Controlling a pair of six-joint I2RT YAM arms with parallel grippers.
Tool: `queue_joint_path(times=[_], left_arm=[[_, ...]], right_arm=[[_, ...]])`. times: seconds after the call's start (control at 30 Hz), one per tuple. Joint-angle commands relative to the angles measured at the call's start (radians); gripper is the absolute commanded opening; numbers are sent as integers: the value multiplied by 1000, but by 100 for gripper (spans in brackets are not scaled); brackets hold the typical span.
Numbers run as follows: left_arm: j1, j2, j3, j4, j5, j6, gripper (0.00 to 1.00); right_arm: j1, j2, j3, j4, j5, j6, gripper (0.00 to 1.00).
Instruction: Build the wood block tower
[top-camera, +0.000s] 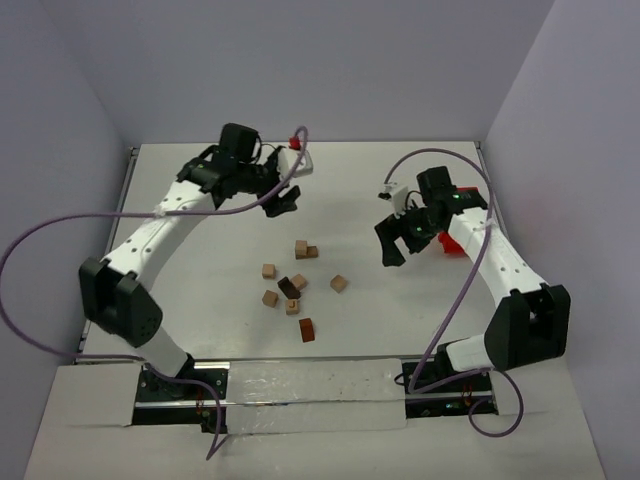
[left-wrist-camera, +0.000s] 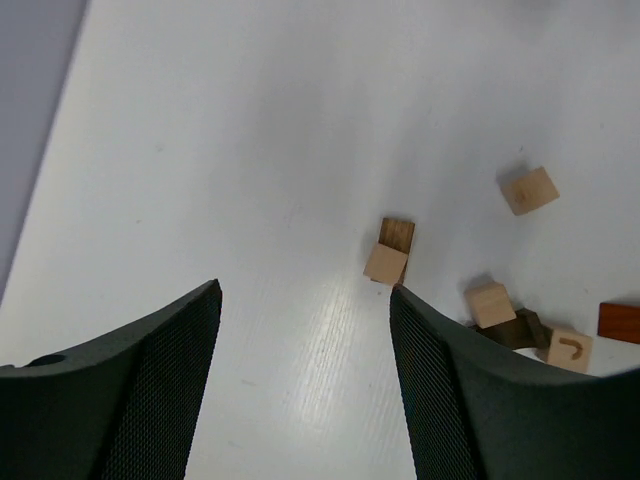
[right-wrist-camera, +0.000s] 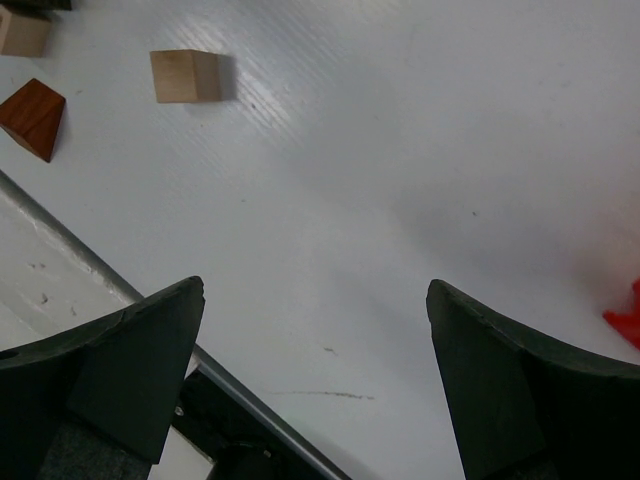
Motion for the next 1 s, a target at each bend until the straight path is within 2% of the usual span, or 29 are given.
queue_joint_path(times=[0.0,0.13,0.33,0.43,0.97], left_arm=[[69,-188,-100,28,42,-161,75],[130,-290,-232,57,46,-238,75],[276,-349,-303,68,150,-348,75],[309,-349,-307,49,187,-365,75],[332,-370,-332,37,188,-374,74]], right_arm=[[150,72,21,114,52,84,98],[280,117,-9,179,102,141,97],[371,180,-14,226,123,190,96],[405,209,-12,239,133,204,96],[549,332,-58,343,220,277,81]])
